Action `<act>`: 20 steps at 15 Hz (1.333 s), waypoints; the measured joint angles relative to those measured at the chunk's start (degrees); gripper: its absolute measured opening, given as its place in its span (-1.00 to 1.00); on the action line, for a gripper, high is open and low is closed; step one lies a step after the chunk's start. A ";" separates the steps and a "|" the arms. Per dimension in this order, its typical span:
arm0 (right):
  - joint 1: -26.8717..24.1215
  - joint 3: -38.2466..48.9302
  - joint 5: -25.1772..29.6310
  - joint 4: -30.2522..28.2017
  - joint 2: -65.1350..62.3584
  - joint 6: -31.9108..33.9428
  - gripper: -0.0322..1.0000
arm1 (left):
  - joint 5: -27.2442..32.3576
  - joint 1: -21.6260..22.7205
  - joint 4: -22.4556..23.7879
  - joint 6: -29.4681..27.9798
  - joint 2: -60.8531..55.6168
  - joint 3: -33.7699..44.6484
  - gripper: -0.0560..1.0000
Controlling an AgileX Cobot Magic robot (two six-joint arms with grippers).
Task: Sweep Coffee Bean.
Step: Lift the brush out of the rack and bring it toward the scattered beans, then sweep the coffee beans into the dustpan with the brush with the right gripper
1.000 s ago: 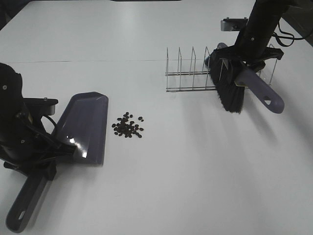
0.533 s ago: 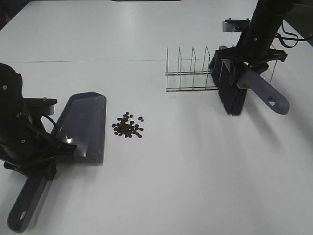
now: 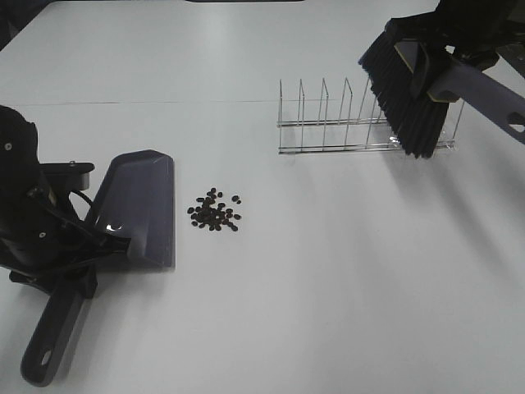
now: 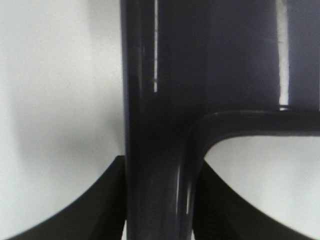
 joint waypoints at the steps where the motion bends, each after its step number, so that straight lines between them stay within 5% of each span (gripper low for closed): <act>1: 1.49 2.64 0.06 -1.32 -2.64 1.09 -0.28 | 0.11 0.00 0.23 0.00 0.00 0.00 -0.30; 5: 11.00 8.42 0.06 -11.12 -4.81 7.28 -0.28 | 1.95 0.00 1.49 2.75 0.97 0.00 -0.30; 11: 21.43 8.71 -8.14 -19.42 1.95 15.01 -0.28 | 2.41 0.00 1.95 6.19 3.27 -0.74 -0.30; 16: 22.80 8.71 -7.39 -22.80 9.40 16.44 -0.28 | 4.01 -0.06 3.61 6.65 5.16 -3.55 -0.30; 20: 23.61 8.71 -7.79 -20.23 11.69 18.28 -0.28 | 4.30 -0.06 3.84 8.02 6.30 -4.01 -0.30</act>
